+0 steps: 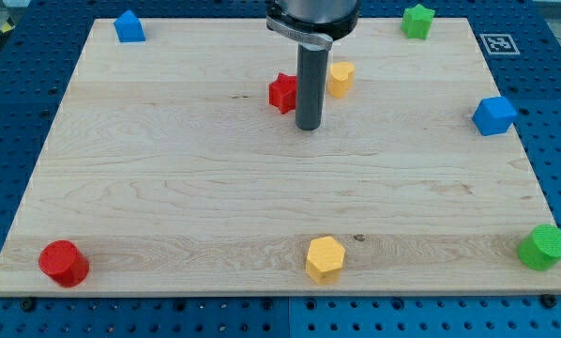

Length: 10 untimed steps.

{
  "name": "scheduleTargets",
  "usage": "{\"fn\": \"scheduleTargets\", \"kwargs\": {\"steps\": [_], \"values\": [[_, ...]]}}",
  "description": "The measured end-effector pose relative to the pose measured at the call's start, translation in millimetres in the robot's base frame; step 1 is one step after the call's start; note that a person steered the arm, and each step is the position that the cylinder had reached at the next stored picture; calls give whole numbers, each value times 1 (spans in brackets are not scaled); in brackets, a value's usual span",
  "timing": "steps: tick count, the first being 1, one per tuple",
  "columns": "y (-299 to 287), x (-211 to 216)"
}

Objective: Push the red star to the top center of the board

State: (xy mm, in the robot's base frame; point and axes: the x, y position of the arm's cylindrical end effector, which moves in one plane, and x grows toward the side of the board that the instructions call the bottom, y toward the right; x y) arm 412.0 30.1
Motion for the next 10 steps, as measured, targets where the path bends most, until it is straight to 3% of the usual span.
{"fn": "scheduleTargets", "kwargs": {"steps": [4, 6, 10], "values": [[-10, -23], [-43, -40], [-51, -89]]}}
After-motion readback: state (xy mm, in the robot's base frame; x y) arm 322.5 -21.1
